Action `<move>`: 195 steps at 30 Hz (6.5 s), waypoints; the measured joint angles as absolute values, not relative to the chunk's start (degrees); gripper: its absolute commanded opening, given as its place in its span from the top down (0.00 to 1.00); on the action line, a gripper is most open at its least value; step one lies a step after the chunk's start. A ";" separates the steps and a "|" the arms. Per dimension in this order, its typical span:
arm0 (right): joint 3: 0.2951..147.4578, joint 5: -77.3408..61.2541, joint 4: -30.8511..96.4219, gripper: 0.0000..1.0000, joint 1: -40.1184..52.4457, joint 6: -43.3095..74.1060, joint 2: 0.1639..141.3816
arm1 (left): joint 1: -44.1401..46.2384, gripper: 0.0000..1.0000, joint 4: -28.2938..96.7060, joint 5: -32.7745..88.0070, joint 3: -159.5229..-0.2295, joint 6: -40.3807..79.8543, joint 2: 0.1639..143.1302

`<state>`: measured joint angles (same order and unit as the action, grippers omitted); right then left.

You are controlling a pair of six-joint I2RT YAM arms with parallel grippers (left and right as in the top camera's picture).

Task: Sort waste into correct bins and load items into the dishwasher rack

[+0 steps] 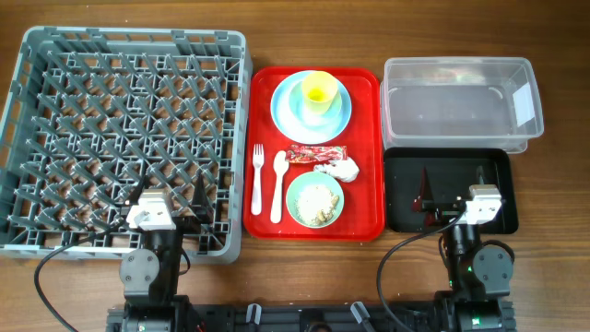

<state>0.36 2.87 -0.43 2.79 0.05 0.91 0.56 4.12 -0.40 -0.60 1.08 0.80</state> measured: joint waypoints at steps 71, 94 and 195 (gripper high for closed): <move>0.36 2.87 -0.43 0.00 2.79 0.05 0.93 | 0.54 0.00 -4.89 1.32 -0.64 1.13 0.89; 0.36 2.87 -0.45 0.00 2.79 -0.12 1.23 | 0.45 0.00 83.02 16.43 -114.91 -0.75 77.54; 0.36 2.87 -0.45 0.01 2.79 -0.10 1.28 | 40.14 0.84 39.29 -11.86 -59.51 37.60 95.83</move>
<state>0.36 2.87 -0.45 2.79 -0.10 1.28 40.14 39.29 -11.86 -59.51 37.60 95.83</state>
